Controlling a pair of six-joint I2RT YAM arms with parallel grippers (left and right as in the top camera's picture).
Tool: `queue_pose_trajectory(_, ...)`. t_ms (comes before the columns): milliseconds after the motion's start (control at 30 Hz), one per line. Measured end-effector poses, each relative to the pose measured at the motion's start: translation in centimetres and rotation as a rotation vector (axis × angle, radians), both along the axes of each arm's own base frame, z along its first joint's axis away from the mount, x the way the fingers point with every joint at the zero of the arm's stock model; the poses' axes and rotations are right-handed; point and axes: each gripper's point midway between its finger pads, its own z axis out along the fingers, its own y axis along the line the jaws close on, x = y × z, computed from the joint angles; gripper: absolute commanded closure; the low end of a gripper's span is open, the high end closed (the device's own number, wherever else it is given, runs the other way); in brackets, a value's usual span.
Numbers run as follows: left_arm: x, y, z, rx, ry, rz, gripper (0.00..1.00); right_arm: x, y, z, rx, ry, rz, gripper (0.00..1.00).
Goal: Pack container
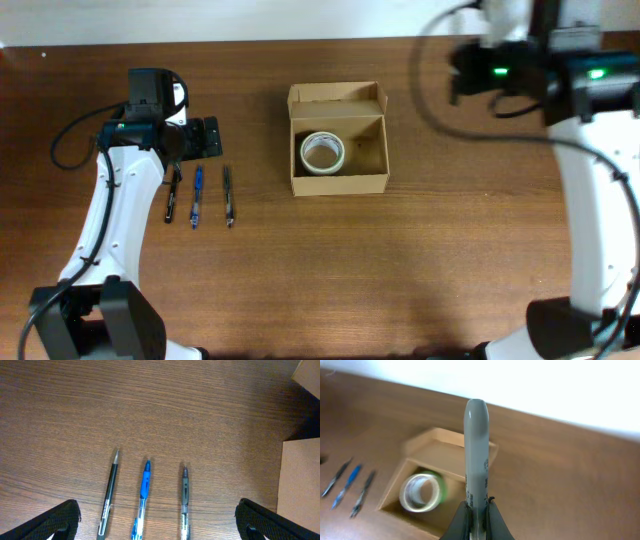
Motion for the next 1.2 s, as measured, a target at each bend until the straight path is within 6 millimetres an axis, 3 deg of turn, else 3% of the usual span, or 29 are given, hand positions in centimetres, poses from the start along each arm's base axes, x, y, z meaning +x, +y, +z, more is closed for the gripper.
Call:
queue_pose_trajectory(100, 0.0, 0.0, 0.0, 0.0, 0.0, 0.0, 0.01, -2.1, 5.3, -0.4, -0.147, -0.03, 0.173, 0.96)
queue_pose_trajectory(200, 0.0, 0.0, 0.0, 0.0, 0.0, 0.0, 0.01, -3.3, 8.5, -3.0, -0.291, -0.011, 0.323, 0.96)
queue_pose_trajectory(267, 0.0, 0.0, 0.0, 0.0, 0.0, 0.0, 0.01, -3.3, 10.2, -6.1, -0.396, 0.031, 0.43, 0.96)
queue_pose_trajectory(433, 0.0, 0.0, 0.0, 0.0, 0.001, 0.0, 0.01, -2.3, 11.7, -13.2, -0.557, 0.148, 0.604, 0.96)
queue_pose_trajectory(533, 0.0, 0.0, 0.0, 0.0, 0.0, 0.0, 0.01, -1.9, 11.7, -15.9, -0.611, 0.193, 0.665, 0.96)
queue_pose_trajectory(833, 0.0, 0.0, 0.0, 0.0, 0.0, 0.0, 0.01, -1.9, 12.2, -18.4, -0.67, 0.212, 0.781, 0.96)
queue_pose_trajectory(1033, 0.0, 0.0, 0.0, 0.0, 0.0, 0.0, 0.01, -3.0, 14.3, -19.2, -0.653, 0.207, 0.865, 0.96)
queue_pose_trajectory(1200, 0.0, 0.0, 0.0, 0.0, 0.0, 0.0, 0.01, -4.4, 14.8, -21.7, -0.66, 0.294, 0.919, 0.96)
